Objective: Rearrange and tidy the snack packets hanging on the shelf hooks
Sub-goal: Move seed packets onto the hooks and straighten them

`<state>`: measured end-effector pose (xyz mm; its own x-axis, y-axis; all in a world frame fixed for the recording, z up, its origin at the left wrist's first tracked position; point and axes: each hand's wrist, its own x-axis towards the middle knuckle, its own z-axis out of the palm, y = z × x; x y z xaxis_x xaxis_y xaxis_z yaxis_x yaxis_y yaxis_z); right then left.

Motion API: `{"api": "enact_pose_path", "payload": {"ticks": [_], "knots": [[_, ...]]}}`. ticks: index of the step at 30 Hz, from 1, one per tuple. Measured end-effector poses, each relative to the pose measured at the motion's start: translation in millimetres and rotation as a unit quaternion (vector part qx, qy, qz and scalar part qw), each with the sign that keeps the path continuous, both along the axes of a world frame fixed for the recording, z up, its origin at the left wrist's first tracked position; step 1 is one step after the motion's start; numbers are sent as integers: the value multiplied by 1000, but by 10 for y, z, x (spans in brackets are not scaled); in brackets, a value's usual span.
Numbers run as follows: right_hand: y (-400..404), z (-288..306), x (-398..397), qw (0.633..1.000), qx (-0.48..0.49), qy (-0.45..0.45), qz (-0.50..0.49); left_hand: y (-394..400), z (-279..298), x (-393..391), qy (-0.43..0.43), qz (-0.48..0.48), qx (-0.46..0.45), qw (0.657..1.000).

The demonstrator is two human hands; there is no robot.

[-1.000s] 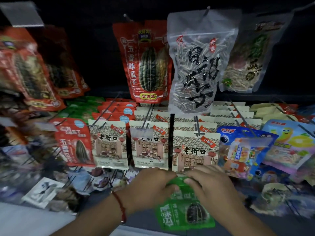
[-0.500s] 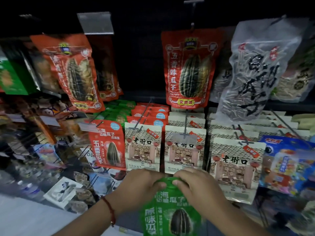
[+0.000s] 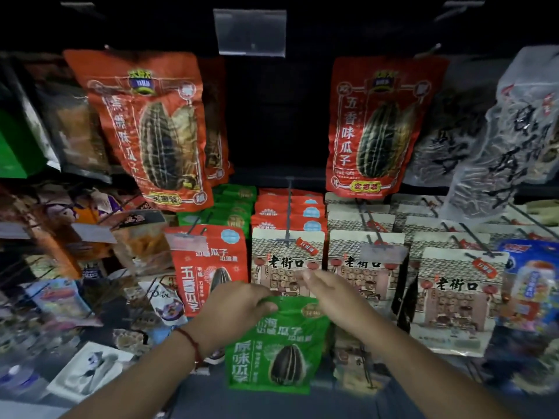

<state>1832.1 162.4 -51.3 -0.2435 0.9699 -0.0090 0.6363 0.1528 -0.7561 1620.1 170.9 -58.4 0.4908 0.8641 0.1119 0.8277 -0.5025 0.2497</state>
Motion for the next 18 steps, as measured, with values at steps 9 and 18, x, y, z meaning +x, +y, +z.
{"api": "enact_pose_path", "payload": {"ticks": [9, 18], "knots": [[1025, 55, -171, 960, 122, -247, -44, 250, 36, -221, -13, 9, -12, 1000], [1238, 20, -303, 936, 144, -305, -100, 284, 37, -293, -16, 7, -18, 1000]]}}
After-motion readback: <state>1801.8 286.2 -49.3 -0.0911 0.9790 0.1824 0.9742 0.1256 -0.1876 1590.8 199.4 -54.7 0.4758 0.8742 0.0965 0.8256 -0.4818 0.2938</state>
